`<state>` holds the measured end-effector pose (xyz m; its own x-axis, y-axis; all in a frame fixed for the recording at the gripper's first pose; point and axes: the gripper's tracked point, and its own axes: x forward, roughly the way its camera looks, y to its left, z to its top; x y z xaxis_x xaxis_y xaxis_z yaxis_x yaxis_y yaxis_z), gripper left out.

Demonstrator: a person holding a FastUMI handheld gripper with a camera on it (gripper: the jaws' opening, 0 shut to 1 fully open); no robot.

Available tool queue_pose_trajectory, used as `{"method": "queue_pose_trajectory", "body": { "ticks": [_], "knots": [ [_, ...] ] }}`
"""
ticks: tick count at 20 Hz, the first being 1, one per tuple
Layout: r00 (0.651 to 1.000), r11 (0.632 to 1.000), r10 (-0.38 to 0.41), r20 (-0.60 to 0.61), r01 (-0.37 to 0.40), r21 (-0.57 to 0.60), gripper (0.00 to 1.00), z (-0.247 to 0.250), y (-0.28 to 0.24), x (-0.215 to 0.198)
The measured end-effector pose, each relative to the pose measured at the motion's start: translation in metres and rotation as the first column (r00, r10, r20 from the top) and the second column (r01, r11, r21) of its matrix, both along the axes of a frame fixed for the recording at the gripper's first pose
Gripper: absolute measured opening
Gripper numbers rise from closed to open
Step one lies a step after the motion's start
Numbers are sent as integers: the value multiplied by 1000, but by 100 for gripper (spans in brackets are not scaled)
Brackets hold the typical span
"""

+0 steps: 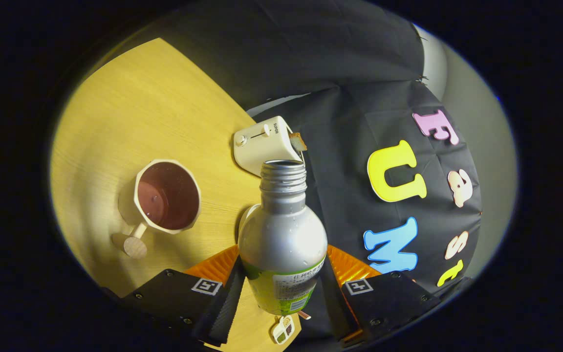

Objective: Take the bottle from table, then pour the juice into the cup, finally place the bottle on the coaster

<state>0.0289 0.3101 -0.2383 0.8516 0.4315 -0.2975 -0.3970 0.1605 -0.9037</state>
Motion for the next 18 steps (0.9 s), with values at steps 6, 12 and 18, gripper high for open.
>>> {"method": "queue_pose_trajectory", "body": {
  "ticks": [6, 12, 18],
  "knots": [
    [994, 974, -76, -83, 92, 208, 76, 11, -24, 7],
    [953, 864, -147, -267, 255, 434, 76, 17, -51, 20],
    [898, 701, -93, -431, 366, 612, 76, 21, -66, 34]
  ]
}}
